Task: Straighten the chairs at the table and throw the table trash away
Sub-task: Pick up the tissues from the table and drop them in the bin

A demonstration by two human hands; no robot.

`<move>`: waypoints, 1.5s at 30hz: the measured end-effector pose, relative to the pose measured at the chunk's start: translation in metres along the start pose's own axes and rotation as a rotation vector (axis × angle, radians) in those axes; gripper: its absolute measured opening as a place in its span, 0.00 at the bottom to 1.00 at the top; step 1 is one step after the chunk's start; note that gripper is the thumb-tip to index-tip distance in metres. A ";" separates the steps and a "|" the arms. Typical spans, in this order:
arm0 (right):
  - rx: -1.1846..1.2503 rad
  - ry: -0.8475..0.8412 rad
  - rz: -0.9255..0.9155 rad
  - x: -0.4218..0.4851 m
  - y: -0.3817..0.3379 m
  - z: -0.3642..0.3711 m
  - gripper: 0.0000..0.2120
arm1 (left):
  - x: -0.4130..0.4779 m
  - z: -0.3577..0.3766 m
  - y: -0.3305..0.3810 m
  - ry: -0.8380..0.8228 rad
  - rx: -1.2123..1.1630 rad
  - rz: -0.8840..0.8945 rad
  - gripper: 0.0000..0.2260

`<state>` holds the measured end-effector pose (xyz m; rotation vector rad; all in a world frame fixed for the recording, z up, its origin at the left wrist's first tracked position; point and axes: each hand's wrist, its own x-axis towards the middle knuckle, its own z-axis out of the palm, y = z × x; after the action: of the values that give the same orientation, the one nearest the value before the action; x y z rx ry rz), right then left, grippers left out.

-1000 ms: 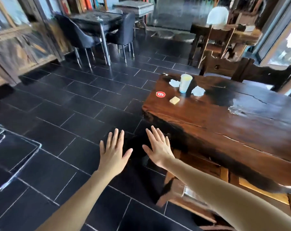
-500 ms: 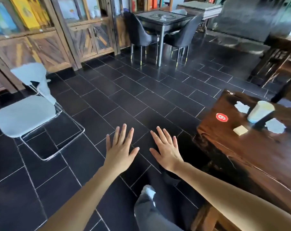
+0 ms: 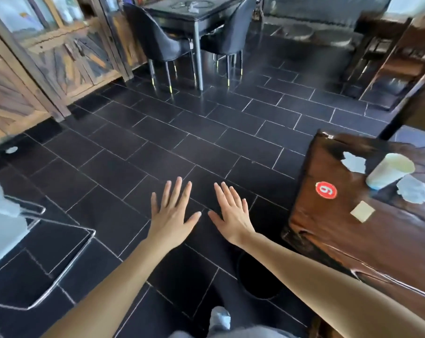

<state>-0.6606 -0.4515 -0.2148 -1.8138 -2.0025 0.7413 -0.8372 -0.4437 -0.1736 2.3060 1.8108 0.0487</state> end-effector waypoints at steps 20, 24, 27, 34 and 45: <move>0.003 0.543 0.936 0.126 0.165 -0.118 0.32 | 0.377 0.029 0.169 -0.269 0.056 0.963 0.32; 0.064 0.694 1.164 0.116 0.174 -0.131 0.32 | 0.410 0.040 0.217 -0.387 0.124 1.163 0.32; 0.110 0.731 1.309 0.097 0.179 -0.123 0.32 | 0.401 0.061 0.262 -0.450 0.105 1.313 0.32; 0.193 0.813 1.561 0.054 0.232 -0.115 0.32 | 0.375 0.097 0.356 -0.487 0.164 1.584 0.35; 0.470 0.891 1.666 0.055 0.291 -0.123 0.29 | 0.445 0.143 0.447 -0.545 0.315 1.488 0.34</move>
<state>-0.3611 -0.3643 -0.2901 -2.4425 0.4538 0.4381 -0.2786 -0.1349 -0.2768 2.8605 -0.3520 -0.5798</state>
